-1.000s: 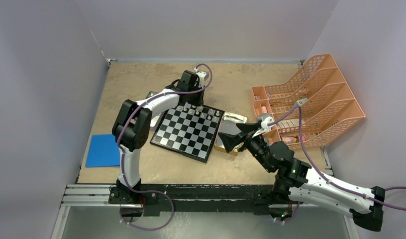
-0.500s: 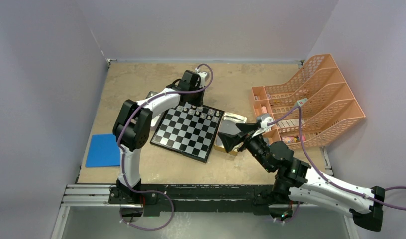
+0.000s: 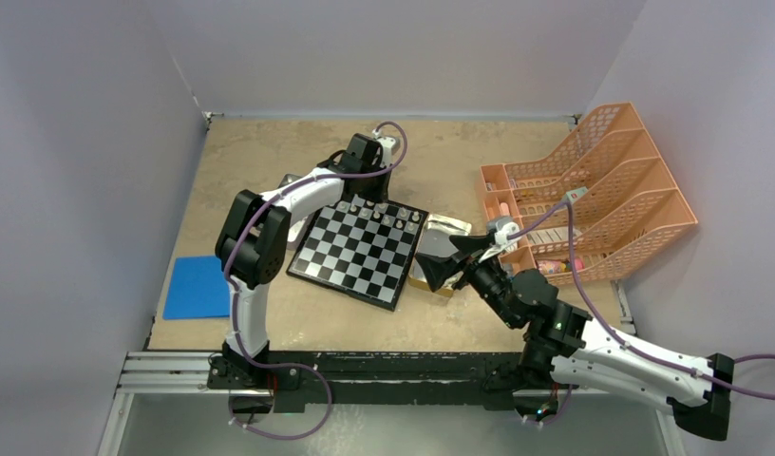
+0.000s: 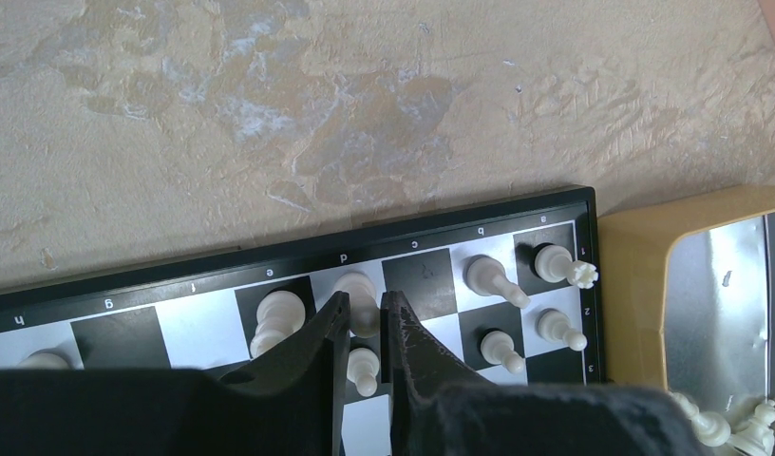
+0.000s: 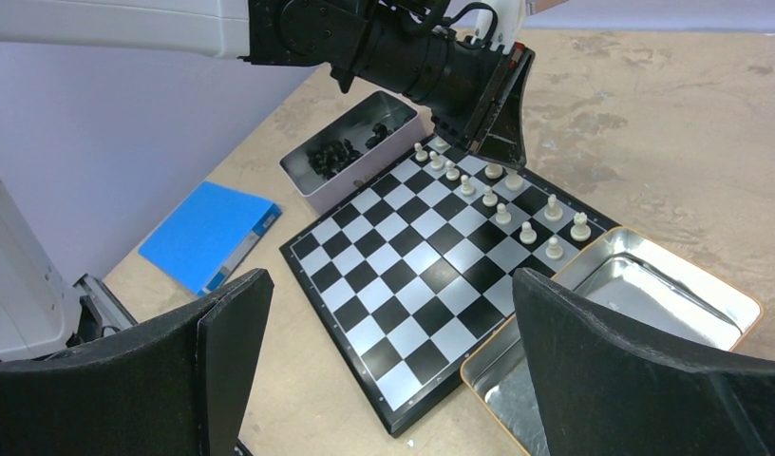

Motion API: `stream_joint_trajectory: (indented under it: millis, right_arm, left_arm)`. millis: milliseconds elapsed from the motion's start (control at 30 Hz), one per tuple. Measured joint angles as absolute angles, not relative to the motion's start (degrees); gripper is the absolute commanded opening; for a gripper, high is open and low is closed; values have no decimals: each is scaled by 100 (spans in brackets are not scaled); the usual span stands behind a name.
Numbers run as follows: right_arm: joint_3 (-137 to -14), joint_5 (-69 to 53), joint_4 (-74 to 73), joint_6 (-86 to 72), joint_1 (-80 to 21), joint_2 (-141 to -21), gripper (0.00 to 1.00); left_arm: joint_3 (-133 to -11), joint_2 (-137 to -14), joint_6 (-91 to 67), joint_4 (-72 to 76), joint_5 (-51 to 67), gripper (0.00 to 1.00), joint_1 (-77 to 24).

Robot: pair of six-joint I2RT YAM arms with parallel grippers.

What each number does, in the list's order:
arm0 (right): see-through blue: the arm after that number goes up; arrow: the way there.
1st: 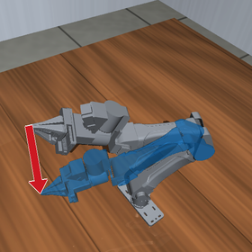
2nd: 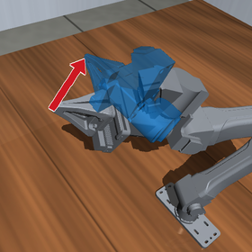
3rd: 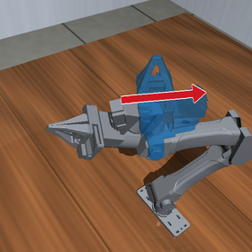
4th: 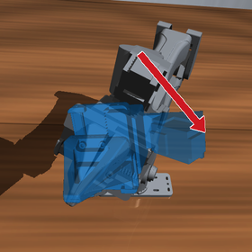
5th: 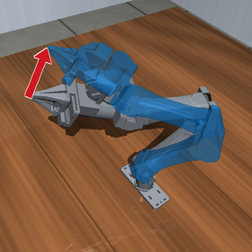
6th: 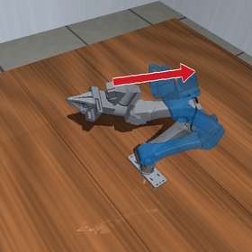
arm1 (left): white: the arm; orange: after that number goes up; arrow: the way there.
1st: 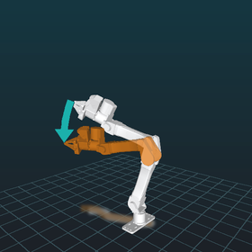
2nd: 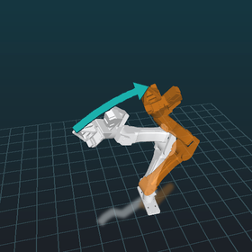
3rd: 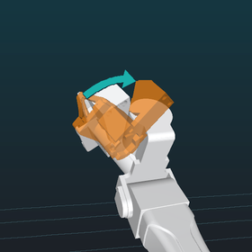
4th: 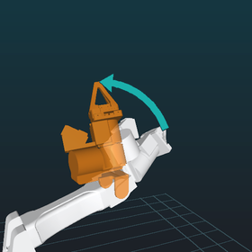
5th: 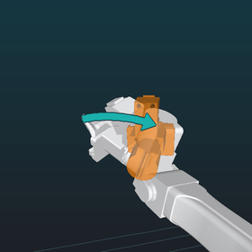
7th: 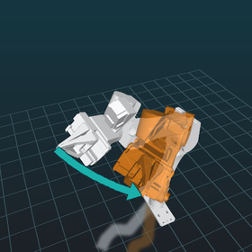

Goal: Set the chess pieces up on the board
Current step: Place the chess piece on the chessboard.

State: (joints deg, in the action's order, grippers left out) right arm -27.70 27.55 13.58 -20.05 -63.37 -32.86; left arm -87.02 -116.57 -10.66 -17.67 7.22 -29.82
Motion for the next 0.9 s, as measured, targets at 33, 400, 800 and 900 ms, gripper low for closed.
stream_joint_trajectory:
  millis: [33,400,800,900]
  right_arm:
    - [-2768,2757,1358,-2005,-6337,-3299,99]
    - [-2768,2755,1406,-1988,-6337,-3505,99]
    - [-2768,2753,1450,-1988,-6337,-3564,99]
    - [-2768,2755,1450,-2016,-6337,-3568,99]
  left_arm:
    - [-8702,-11657,-1066,-1767,722,17,-2982]
    - [-8702,-11657,-1028,-1916,714,25,-2985]
    - [-8831,-11657,-1057,-2049,720,37,-3009]
    - [-8930,-11651,-1103,-2067,718,41,-3009]
